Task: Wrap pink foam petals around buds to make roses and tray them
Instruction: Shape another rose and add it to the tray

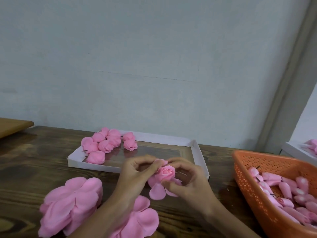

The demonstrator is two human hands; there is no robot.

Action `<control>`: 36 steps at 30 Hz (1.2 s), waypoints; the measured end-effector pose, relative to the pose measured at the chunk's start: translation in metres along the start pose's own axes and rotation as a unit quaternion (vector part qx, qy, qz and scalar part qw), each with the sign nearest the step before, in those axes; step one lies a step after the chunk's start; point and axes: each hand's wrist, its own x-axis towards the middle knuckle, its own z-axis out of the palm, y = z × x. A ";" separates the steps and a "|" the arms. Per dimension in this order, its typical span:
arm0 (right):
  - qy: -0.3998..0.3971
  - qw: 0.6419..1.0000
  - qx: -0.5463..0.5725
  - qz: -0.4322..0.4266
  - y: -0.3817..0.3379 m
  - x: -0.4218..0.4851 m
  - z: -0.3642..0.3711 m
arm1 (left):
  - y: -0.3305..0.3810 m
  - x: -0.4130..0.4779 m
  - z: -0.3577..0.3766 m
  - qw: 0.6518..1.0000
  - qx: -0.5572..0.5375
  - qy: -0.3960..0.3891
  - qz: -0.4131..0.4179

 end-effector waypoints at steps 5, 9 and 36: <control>0.019 0.999 0.021 0.035 -0.002 -0.001 0.001 | 0.003 0.000 -0.004 1.000 0.010 -0.017 -0.007; 0.046 0.998 0.034 0.038 -0.002 0.000 0.002 | 0.001 0.001 -0.006 1.000 0.013 -0.008 -0.013; -0.082 0.994 0.067 0.024 0.000 0.006 -0.014 | -0.007 0.001 0.000 0.991 -0.011 0.101 -0.093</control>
